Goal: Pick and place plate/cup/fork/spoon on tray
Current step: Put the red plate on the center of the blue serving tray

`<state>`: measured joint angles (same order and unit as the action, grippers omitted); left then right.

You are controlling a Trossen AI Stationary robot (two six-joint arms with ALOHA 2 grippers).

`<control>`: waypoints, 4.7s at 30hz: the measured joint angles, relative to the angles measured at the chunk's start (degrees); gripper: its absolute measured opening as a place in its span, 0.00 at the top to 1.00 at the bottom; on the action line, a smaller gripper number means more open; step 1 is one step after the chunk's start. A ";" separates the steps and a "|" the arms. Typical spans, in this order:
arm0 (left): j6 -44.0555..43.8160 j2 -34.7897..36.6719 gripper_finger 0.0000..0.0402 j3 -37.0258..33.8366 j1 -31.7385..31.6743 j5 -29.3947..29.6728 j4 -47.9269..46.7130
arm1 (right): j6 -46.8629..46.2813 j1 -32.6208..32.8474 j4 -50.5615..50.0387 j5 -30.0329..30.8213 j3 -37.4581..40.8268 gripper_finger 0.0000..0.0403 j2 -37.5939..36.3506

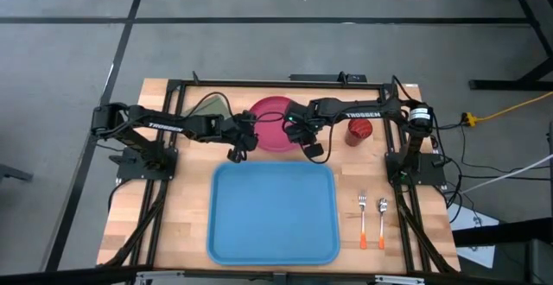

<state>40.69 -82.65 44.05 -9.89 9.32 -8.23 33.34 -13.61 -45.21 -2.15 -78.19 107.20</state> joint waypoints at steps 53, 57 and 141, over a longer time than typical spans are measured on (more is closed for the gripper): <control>2.03 -9.19 0.69 -0.07 0.53 -1.35 1.84 | 15.63 -0.07 -0.61 -5.50 0.00 0.78 0.02; 1.96 -10.29 0.69 -0.04 0.50 -1.40 1.78 | 15.87 -0.07 -0.45 -5.49 0.00 0.78 0.02; 0.02 -11.21 0.97 0.02 0.53 -0.62 5.03 | 19.37 -0.04 4.92 -0.36 -0.20 0.98 7.67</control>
<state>40.71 -93.86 44.07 -9.37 8.70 -3.20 52.71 -13.65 -40.29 -2.51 -78.39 114.87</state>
